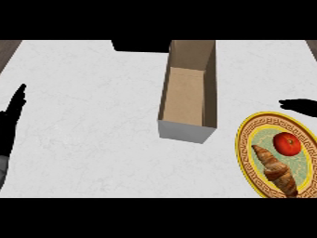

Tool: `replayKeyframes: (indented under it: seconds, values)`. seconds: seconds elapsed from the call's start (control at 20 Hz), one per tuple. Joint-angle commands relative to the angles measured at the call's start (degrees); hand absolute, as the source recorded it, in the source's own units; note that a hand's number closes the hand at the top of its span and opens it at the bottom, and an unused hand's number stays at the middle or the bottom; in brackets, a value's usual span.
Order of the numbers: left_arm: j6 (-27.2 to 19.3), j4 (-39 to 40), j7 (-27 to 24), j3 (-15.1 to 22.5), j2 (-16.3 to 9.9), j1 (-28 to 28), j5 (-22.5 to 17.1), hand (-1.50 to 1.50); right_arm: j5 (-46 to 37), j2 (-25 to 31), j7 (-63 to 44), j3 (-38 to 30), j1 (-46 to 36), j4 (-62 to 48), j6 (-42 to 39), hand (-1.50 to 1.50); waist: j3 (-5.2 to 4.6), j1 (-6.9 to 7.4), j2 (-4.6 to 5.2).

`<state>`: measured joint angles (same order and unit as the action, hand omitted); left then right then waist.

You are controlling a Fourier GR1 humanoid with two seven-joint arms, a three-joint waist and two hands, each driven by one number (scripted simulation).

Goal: Pick the tomato from the plate and place it in the cardboard box

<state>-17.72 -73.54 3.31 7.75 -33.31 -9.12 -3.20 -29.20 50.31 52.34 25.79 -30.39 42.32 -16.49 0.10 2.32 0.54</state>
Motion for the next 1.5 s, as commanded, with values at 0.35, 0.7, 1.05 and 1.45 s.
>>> replayKeyframes:
  seconds: [0.35, 0.7, 1.05, 1.45]
  values:
    - [2.74, -1.27, -2.52, -4.29, 0.74, 4.39, 0.88, 0.00, -10.87, -5.87, 7.36, 1.75, -6.14, -12.52, 1.73, -1.50, -0.06, -1.34, -0.42]
    - [0.59, -3.12, 2.55, -3.51, 4.36, 1.91, 5.20, 0.00, -13.32, -8.45, 7.43, 0.38, -8.31, -15.11, -0.10, -1.50, -0.07, -1.76, -0.41]
    - [1.87, -1.98, 0.25, -5.28, 5.02, 4.52, 5.33, 0.00, -12.26, -7.98, 11.60, 0.11, -4.66, -11.45, -0.77, -1.50, -0.10, -2.20, -0.53]
    - [3.93, -1.57, 0.34, -7.38, 4.88, 3.60, 6.27, 0.00, -11.96, -7.16, 7.92, 0.18, -1.54, -3.33, -2.63, -1.50, -0.12, -2.42, -0.60]
